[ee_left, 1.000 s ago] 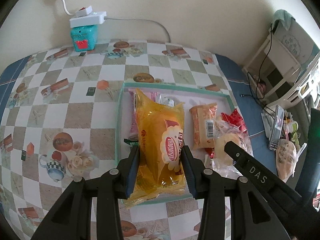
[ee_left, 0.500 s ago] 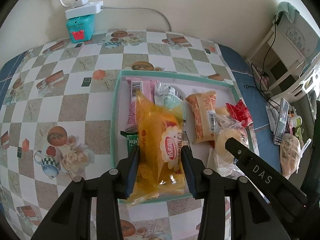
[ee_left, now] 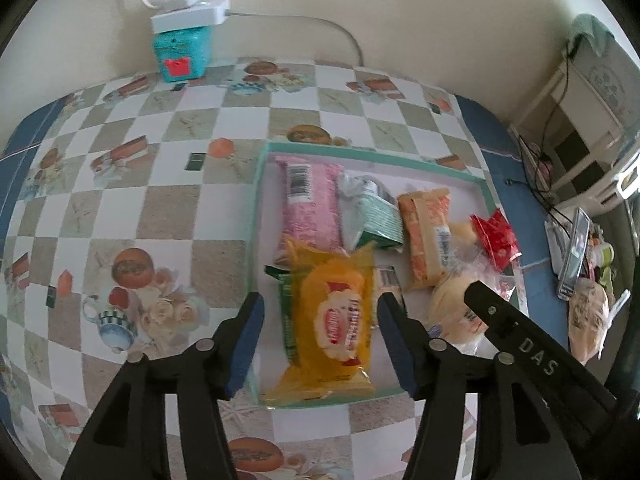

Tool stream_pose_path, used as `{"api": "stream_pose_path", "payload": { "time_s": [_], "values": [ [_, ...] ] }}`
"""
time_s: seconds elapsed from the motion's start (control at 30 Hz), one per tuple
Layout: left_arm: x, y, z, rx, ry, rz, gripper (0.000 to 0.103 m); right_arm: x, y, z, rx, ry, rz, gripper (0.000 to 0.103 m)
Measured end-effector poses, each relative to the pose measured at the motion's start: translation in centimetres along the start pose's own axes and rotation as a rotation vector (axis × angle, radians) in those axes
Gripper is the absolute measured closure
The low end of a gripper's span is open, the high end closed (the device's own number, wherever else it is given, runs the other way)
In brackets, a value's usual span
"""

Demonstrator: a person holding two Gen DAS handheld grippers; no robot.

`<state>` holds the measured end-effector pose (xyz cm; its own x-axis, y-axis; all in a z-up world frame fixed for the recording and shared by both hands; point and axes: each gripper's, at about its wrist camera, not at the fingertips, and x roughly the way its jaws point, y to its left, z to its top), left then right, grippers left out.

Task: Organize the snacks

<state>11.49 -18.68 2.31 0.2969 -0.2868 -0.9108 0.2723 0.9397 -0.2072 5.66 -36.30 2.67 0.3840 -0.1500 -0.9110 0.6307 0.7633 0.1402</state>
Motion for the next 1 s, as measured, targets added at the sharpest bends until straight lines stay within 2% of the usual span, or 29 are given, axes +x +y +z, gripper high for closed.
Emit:
{"api": "stream_pose_path", "payload": {
  "time_s": [0.13, 0.2, 0.27, 0.33, 0.43, 0.53, 0.67, 0.83, 1.0],
  "values": [
    [-0.4, 1.3, 0.3, -0.039, -0.015, 0.029, 0.034, 0.0, 0.2, 0.0, -0.013, -0.002, 0.000, 0.023],
    [-0.4, 2.0, 0.4, -0.061, -0.019, 0.059, 0.031, 0.1, 0.3, 0.0, -0.019, -0.004, 0.006, 0.005],
    [-0.4, 2.9, 0.5, -0.082, -0.024, 0.094, 0.030, 0.1, 0.5, 0.0, -0.030, -0.013, 0.007, 0.000],
    [-0.4, 3.9, 0.5, -0.104, -0.032, 0.134, 0.029, 0.1, 0.7, -0.1, -0.042, -0.018, 0.011, 0.000],
    [-0.8, 5.4, 0.4, -0.134, -0.071, 0.188, 0.009, 0.2, 1.0, -0.3, -0.055, -0.018, 0.007, 0.000],
    [-1.4, 6.6, 0.2, -0.155, -0.096, 0.224, 0.002, 0.1, 1.4, -0.7, -0.075, -0.021, -0.001, 0.000],
    [-2.0, 7.7, -0.9, -0.173, -0.091, 0.234, 0.002, -0.7, 2.1, -2.0, -0.119, -0.035, -0.014, 0.000],
    [-3.2, 8.1, -3.4, -0.142, -0.074, 0.365, 0.002, -2.0, 2.4, -4.7, -0.172, -0.048, -0.028, 0.000],
    [-4.8, 8.3, -6.6, -0.111, -0.076, 0.381, 0.002, -2.6, 2.3, -7.4, -0.226, -0.048, -0.050, 0.000]
  ]
}}
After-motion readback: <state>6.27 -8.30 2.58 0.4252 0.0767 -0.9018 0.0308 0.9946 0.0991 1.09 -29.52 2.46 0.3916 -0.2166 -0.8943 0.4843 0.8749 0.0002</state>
